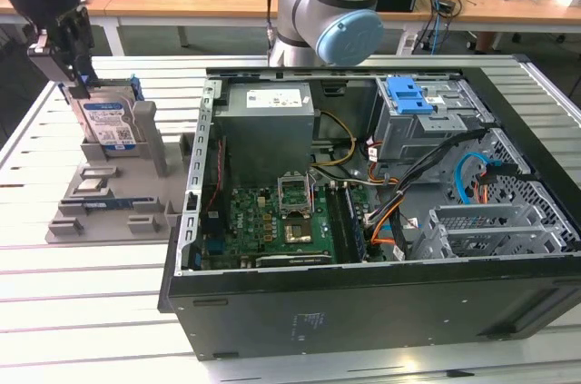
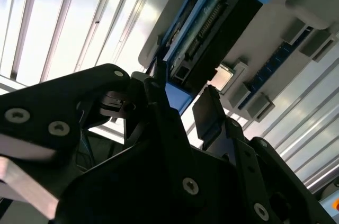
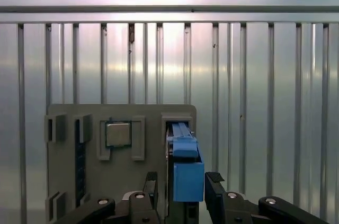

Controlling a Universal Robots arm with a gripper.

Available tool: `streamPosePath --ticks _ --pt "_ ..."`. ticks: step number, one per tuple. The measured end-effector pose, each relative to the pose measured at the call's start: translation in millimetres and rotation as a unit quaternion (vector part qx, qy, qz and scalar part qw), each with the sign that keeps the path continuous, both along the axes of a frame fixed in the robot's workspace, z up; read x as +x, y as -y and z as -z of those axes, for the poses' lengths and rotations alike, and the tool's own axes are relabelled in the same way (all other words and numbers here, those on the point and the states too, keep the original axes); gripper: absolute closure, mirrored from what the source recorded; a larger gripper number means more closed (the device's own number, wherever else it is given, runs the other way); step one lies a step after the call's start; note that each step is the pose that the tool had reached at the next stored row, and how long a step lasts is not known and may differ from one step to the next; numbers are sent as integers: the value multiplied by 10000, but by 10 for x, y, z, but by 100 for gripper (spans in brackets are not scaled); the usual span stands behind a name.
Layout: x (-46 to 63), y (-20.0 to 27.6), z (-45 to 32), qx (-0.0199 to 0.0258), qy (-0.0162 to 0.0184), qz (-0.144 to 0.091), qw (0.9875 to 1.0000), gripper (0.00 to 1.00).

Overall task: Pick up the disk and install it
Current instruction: 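Pick up the disk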

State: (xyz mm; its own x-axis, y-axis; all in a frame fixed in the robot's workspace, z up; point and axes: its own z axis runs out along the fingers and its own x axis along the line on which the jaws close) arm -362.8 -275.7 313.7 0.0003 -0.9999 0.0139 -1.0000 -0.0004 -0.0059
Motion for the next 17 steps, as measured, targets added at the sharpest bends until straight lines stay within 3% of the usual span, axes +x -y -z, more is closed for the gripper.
streamPosePath --ticks 9,17 --pt "1 -10 195 -1 0 -7 10000 52" --pt "1 -10 225 -1 0 -7 10000 52"
